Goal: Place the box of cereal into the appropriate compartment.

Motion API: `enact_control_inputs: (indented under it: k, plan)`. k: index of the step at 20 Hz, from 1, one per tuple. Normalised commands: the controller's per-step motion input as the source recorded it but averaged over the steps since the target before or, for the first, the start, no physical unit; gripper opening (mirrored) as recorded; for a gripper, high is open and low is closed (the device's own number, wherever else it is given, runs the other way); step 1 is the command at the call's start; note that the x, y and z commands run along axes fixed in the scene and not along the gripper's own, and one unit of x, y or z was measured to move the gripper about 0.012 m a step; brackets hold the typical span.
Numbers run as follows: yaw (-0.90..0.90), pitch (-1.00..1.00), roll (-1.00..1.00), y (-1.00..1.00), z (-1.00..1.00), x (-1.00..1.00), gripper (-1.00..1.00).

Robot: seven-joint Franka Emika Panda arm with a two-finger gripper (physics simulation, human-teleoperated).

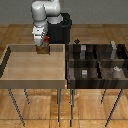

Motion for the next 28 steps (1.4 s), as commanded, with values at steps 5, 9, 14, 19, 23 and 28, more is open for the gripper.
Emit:
enact_control_inputs:
  k: [5,9,14,19,23,28]
  plan:
    - [0.0,0.0,0.0,1.0,0.0,0.0,-1.0]
    - [0.0,0.0,0.0,1.0,0.0,0.0,-1.0]
    - [0.0,0.0,0.0,1.0,0.0,0.0,-1.0]
    - [0.0,0.0,0.0,1.0,0.0,0.0,-1.0]
    - [0.0,0.0,0.0,1.0,0.0,0.0,-1.0]
    - [0.0,0.0,0.0,1.0,0.0,0.0,-1.0]
